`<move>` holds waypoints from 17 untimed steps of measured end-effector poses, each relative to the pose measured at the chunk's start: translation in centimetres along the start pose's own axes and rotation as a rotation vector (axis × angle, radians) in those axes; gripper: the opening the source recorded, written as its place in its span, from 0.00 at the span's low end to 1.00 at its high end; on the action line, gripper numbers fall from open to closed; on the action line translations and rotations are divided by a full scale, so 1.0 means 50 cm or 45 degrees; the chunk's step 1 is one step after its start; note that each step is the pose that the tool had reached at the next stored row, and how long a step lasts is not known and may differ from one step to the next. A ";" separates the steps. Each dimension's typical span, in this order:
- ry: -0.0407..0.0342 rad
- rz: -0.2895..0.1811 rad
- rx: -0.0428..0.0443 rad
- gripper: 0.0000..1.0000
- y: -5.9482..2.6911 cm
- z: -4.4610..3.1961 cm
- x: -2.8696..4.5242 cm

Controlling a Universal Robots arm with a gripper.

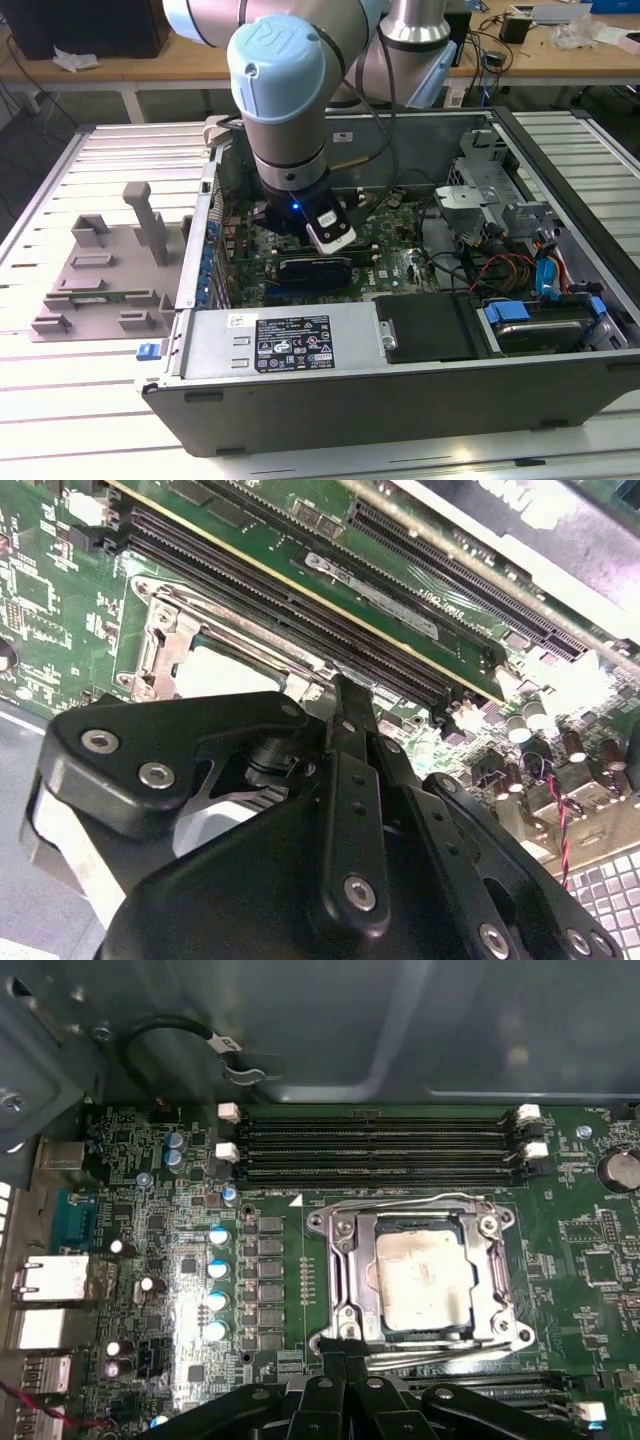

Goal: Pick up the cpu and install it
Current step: 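Install the second cpu locking lever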

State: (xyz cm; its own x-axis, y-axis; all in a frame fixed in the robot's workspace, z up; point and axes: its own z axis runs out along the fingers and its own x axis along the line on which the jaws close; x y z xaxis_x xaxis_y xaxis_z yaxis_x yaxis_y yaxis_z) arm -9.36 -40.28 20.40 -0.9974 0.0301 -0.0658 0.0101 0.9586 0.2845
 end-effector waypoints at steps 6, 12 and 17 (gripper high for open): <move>-0.0064 -0.001 -0.017 0.11 -0.003 0.011 0.005; -0.0092 0.000 -0.042 0.11 -0.005 0.018 0.011; -0.0105 0.000 -0.046 0.11 -0.004 0.016 0.014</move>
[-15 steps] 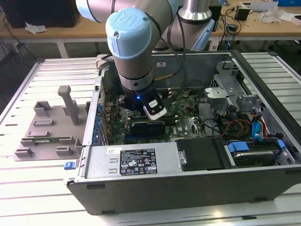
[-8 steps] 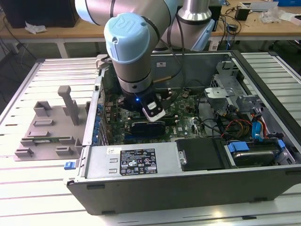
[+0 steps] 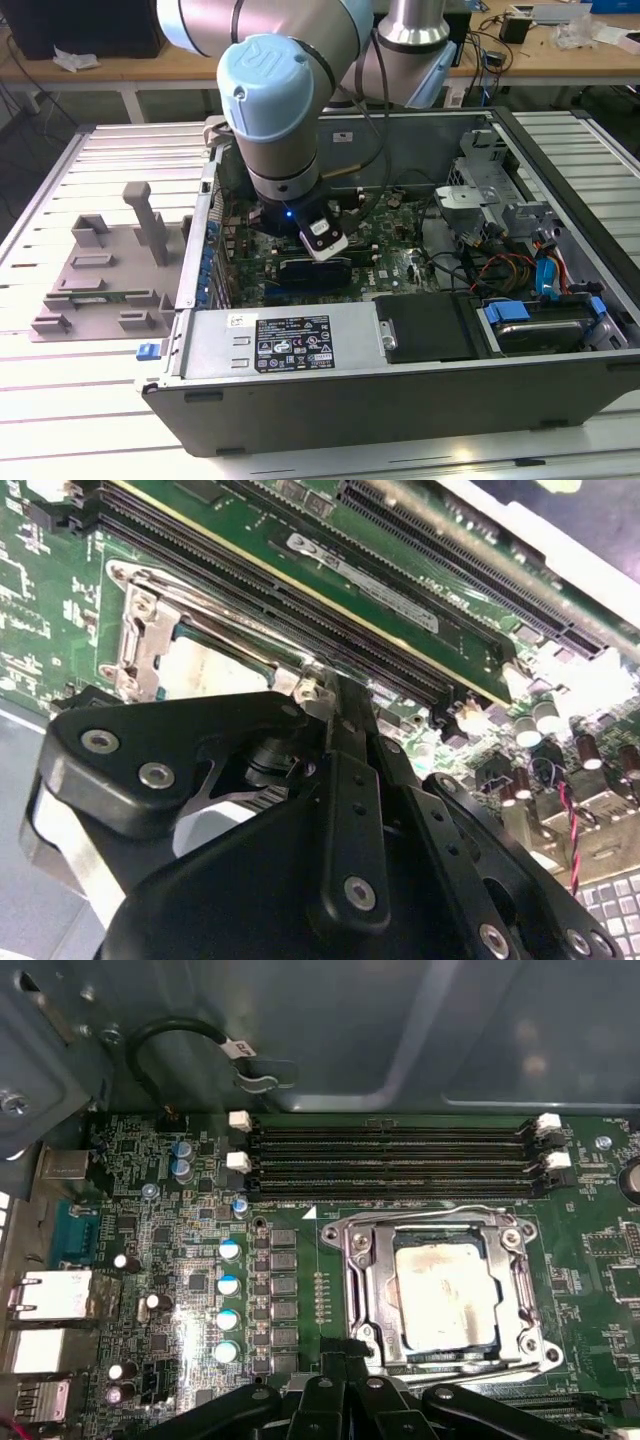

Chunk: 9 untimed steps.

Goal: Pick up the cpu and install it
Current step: 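Install the second cpu locking lever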

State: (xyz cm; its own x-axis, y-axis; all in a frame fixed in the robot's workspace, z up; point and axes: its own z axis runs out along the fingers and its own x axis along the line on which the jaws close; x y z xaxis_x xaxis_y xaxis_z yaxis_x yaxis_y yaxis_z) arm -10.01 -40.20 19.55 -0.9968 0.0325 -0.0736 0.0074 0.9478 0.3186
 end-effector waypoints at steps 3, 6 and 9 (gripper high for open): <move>0.0006 0.000 0.002 0.11 0.007 -0.018 -0.001; 0.0004 0.000 0.008 0.11 0.018 -0.046 -0.003; 0.0002 -0.002 0.029 0.11 0.027 -0.070 -0.005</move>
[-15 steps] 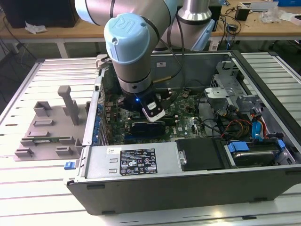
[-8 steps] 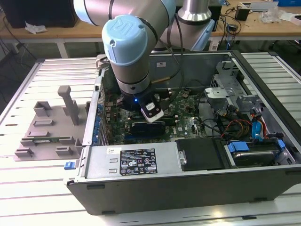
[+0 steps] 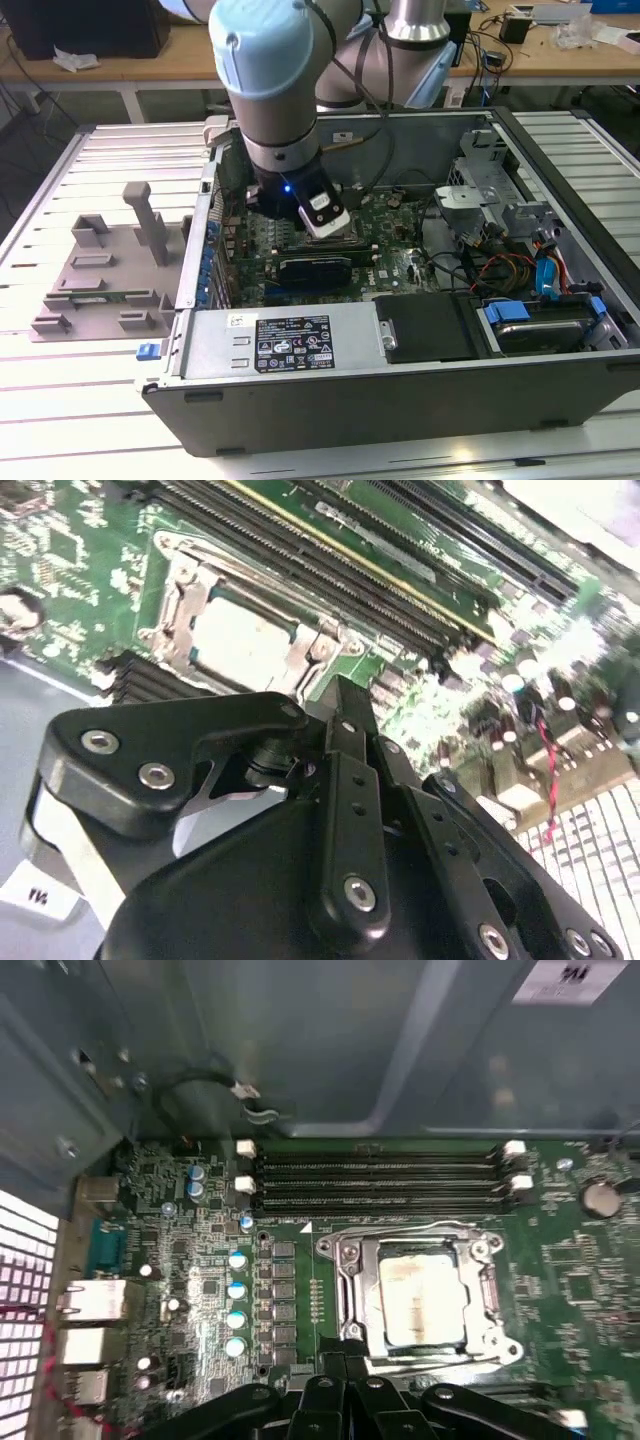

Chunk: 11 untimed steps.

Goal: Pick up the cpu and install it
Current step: 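Install the second cpu locking lever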

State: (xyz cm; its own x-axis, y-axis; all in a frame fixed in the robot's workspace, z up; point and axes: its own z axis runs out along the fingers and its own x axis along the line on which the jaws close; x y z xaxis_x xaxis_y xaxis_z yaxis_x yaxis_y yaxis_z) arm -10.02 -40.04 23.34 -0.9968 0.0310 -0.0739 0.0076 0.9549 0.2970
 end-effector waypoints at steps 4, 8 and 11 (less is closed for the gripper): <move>-0.0005 -0.005 0.064 0.11 0.009 -0.020 -0.002; -0.0038 0.004 0.092 0.11 0.014 -0.014 -0.033; -0.0048 0.007 0.094 0.11 0.022 -0.008 -0.053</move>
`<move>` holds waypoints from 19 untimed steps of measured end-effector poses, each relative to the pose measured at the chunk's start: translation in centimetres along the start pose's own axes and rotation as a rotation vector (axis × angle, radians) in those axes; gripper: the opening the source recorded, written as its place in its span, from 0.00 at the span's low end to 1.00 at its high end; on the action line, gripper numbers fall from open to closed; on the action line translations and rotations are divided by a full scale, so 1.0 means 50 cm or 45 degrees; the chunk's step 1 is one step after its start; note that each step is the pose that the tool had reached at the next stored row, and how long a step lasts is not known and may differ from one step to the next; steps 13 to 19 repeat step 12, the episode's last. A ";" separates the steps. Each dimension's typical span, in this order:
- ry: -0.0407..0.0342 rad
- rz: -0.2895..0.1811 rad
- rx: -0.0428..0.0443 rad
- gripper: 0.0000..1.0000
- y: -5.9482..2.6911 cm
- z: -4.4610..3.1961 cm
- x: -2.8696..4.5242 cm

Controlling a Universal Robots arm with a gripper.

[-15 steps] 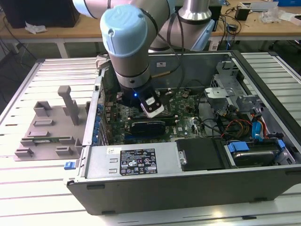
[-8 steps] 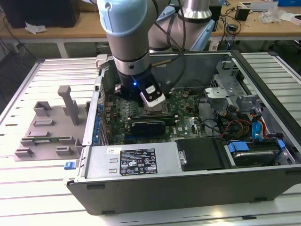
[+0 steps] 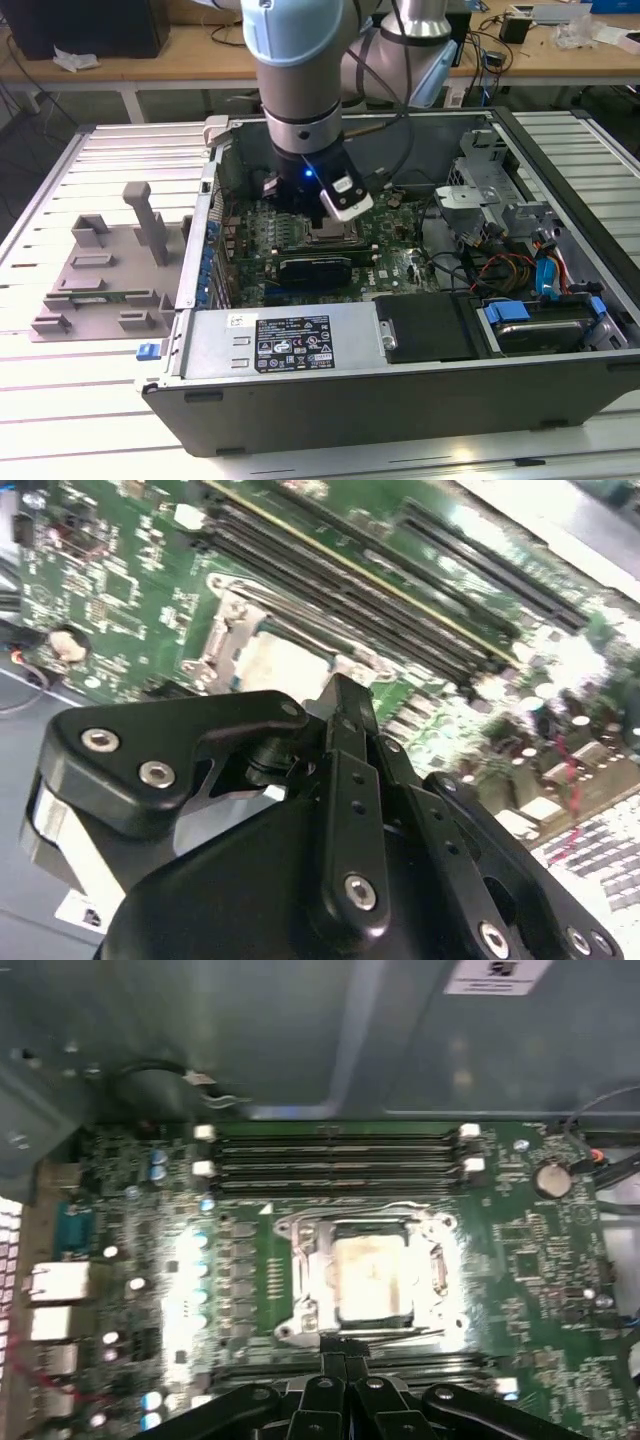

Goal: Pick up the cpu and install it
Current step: 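Install the second cpu locking lever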

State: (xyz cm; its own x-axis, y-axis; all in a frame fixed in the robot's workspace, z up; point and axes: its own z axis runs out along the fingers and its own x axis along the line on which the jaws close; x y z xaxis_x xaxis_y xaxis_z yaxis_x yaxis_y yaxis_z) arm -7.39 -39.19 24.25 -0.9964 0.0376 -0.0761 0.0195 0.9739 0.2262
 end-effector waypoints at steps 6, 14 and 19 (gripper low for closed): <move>-0.0014 0.006 0.003 0.11 0.028 0.011 -0.023; -0.0046 0.018 0.011 0.11 0.042 0.017 -0.046; -0.0046 0.018 0.011 0.11 0.042 0.017 -0.046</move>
